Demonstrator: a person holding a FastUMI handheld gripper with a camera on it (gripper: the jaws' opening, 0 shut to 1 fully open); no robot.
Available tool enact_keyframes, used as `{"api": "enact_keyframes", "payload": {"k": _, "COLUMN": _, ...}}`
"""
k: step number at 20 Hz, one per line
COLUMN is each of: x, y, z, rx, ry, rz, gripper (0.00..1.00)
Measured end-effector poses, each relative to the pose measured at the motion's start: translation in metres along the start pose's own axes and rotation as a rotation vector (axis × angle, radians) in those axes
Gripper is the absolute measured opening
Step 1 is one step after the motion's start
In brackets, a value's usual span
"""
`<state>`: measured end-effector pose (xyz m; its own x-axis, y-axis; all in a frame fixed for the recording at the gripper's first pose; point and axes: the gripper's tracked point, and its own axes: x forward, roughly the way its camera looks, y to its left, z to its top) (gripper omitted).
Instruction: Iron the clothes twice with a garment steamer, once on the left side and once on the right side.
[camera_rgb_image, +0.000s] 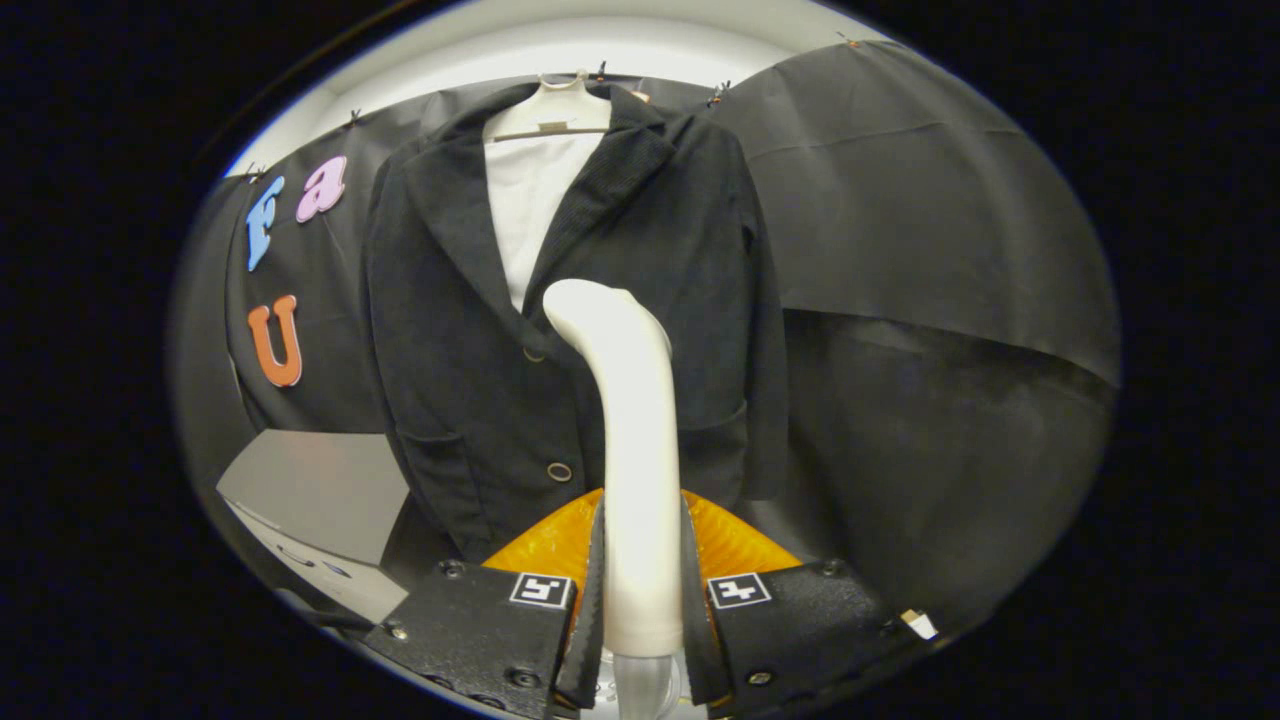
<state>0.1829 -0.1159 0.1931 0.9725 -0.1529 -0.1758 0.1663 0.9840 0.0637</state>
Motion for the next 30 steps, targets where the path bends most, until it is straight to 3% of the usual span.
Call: {"api": "enact_keyframes", "payload": {"k": 30, "x": 0.017, "y": -0.004, "z": -0.145, "rx": -0.039, "ry": 0.259, "rz": 0.005, "gripper": 0.37}}
